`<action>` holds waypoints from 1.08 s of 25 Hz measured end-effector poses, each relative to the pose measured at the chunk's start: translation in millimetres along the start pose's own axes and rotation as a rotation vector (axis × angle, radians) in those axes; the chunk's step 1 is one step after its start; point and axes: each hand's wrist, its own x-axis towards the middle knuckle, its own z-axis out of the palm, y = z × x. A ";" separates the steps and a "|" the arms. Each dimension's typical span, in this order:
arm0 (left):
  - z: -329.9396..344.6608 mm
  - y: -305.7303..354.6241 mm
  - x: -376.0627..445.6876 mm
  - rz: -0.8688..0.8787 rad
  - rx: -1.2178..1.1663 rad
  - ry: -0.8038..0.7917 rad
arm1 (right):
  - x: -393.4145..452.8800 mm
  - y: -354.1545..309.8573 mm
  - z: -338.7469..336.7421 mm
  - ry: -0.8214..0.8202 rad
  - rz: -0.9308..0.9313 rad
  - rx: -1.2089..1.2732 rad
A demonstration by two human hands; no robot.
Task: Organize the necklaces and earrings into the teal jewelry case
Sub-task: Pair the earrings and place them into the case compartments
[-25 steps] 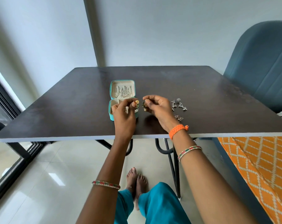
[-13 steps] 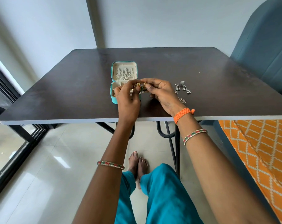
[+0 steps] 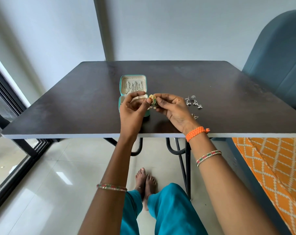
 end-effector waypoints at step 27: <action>-6.0 90.8 -24.0 -0.106 0.001 0.044 | -46.5 -80.1 41.5 0.058 0.019 -0.198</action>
